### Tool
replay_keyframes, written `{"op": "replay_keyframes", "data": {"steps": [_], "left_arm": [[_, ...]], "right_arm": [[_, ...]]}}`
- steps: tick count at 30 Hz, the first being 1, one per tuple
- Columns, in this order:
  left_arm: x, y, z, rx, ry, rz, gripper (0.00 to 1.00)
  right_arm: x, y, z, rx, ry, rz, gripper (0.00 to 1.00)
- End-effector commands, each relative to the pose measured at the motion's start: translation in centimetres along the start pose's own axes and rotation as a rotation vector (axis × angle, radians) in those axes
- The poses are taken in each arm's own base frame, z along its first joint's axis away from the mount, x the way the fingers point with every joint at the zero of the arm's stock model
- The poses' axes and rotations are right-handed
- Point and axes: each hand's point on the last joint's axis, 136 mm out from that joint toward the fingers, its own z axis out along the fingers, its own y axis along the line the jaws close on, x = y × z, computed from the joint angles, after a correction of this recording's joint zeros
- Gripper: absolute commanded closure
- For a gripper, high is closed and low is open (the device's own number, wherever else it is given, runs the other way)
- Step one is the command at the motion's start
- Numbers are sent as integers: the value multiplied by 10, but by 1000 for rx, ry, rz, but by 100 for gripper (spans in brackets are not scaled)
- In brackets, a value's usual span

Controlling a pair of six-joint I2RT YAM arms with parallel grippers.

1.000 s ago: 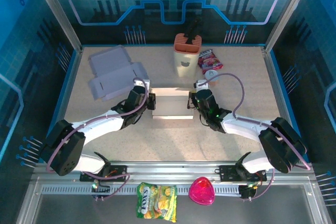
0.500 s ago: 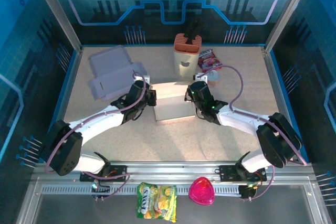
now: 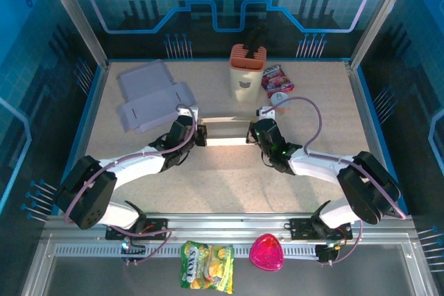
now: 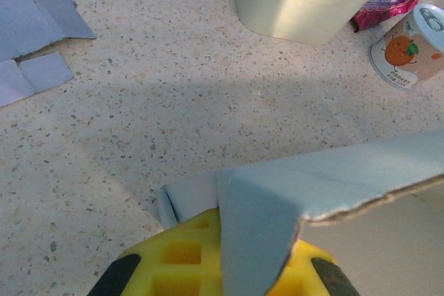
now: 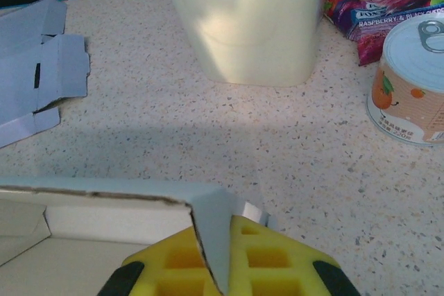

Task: Fold the paper box

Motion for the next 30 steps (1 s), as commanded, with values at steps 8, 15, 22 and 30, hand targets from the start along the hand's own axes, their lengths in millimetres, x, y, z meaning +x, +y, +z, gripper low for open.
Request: {"op": "replay_keyframes", "data": {"steps": [8, 15, 22, 30], "left_arm": [[44, -24, -6, 27, 65, 120, 100], [64, -7, -9, -168, 35, 142, 100], [86, -7, -5, -220, 35, 123, 100], [97, -9, -9, -260, 16, 98, 100]], "right_arm": [[22, 22, -44, -92, 200, 47, 47], [47, 21, -80, -163, 329, 276, 30], [44, 21, -123, -233, 311, 461, 25], [30, 30, -146, -308, 238, 798, 24]]}}
